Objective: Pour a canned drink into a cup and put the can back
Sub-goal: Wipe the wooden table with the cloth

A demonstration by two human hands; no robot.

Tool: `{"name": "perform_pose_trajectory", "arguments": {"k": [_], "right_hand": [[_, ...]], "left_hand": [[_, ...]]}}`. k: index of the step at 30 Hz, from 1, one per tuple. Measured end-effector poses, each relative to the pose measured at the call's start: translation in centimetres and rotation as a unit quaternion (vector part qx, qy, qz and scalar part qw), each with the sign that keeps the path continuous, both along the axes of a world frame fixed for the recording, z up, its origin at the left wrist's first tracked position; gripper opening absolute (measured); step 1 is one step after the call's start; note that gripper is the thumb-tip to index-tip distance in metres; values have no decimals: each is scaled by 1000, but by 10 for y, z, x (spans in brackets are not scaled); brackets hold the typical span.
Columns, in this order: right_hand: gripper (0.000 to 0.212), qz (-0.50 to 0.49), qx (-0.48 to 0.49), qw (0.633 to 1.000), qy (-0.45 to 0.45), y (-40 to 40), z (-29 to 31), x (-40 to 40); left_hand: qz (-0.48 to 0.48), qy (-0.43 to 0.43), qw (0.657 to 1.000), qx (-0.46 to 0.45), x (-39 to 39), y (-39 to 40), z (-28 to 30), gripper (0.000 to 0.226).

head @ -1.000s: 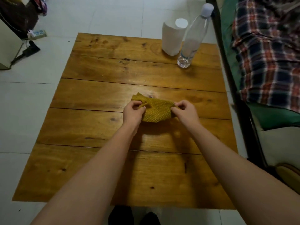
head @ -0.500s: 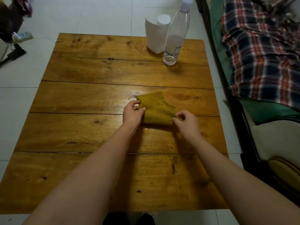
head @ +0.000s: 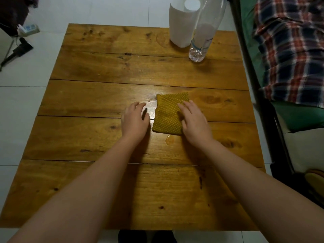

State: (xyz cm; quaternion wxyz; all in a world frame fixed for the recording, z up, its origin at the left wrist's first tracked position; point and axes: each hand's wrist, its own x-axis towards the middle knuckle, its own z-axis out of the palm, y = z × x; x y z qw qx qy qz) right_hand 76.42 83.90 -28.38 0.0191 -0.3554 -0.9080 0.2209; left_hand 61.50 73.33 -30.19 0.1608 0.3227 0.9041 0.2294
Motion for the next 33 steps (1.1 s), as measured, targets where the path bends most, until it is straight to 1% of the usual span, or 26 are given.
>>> {"name": "perform_pose_trajectory", "arguments": {"k": [2, 4, 8, 11, 13, 17, 22, 26, 30, 33], "right_hand": [[56, 79, -45, 996, -25, 2, -5, -11], [55, 140, -48, 987, -68, 5, -10, -20], [51, 172, -5, 974, -149, 10, -16, -29], [51, 188, 36, 965, -179, 18, -18, -32], [52, 180, 45, 964, -190, 25, -19, -33], [53, 136, 23, 972, -192, 31, -20, -32], [57, 124, 26, 974, -189, 17, -23, -22], [57, 85, 31, 977, -193, -7, -24, -1], [57, 46, 10, 980, -193, -42, -23, 17], [65, 42, 10, 979, -197, -64, -24, 22]], "left_hand": [[3, 32, 999, -30, -5, -14, -2, 43], [11, 45, 997, -61, -7, -29, -7, 44], [-9, 77, 991, -108, -9, -53, -16, 45], [-18, 80, 991, -105, -13, -55, -17, 45], [-25, 84, 991, -105, -16, -55, -18, 45], [-40, 94, 988, -115, -19, -59, -21, 46], [-35, 100, 988, -110, -18, -59, -24, 46], [-42, 100, 988, -107, -19, -62, -23, 45], [-45, 87, 990, -98, -19, -65, -21, 45], [-56, 77, 991, -97, -17, -69, -17, 46]]}}
